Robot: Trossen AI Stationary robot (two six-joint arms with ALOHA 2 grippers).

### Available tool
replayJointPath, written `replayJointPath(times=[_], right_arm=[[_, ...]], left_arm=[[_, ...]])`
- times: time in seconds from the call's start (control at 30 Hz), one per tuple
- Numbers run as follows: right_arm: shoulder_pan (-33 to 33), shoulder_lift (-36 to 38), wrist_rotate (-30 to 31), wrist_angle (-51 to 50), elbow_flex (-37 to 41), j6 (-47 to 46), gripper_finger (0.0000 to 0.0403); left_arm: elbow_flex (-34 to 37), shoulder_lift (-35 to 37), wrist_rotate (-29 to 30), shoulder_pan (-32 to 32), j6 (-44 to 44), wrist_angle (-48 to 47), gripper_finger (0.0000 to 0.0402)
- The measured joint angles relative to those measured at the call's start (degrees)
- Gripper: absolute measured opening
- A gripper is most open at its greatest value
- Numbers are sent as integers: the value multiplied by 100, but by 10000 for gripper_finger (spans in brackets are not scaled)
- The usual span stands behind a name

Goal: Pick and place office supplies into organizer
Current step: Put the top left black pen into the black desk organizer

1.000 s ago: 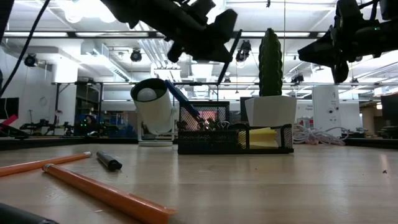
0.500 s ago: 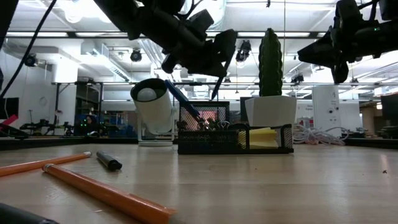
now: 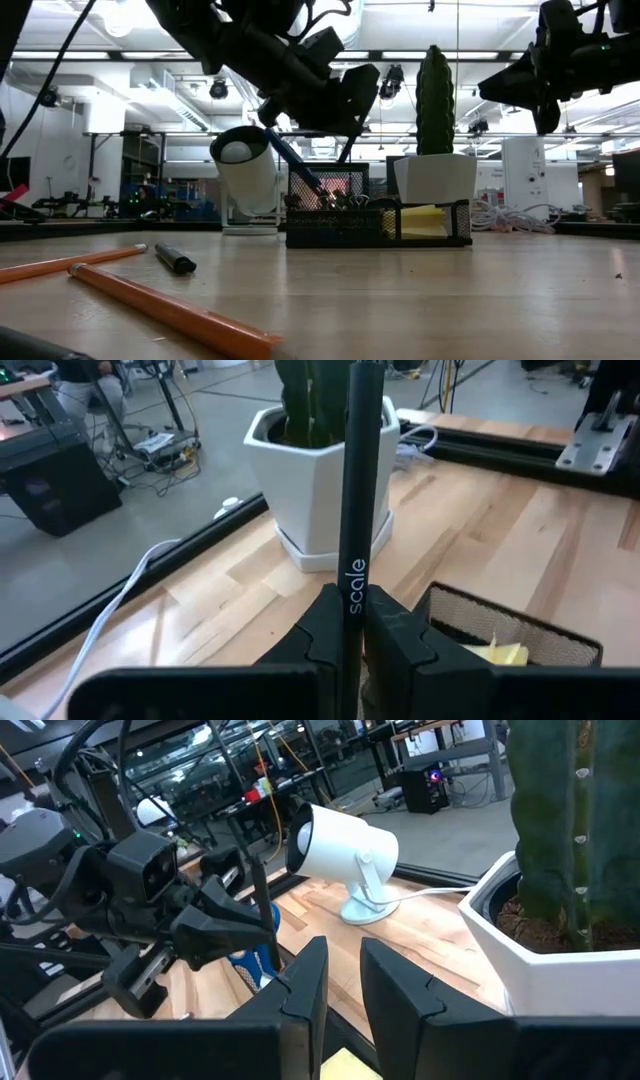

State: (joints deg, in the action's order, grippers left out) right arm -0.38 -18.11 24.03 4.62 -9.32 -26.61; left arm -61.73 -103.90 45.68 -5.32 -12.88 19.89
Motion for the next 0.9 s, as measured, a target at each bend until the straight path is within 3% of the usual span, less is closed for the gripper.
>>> replayJointPath(times=[0.9], right_arm=[[0,-6,0,-9,0,0,54]], left_arm=[[37,-2,-46,0,-25,-607,9]])
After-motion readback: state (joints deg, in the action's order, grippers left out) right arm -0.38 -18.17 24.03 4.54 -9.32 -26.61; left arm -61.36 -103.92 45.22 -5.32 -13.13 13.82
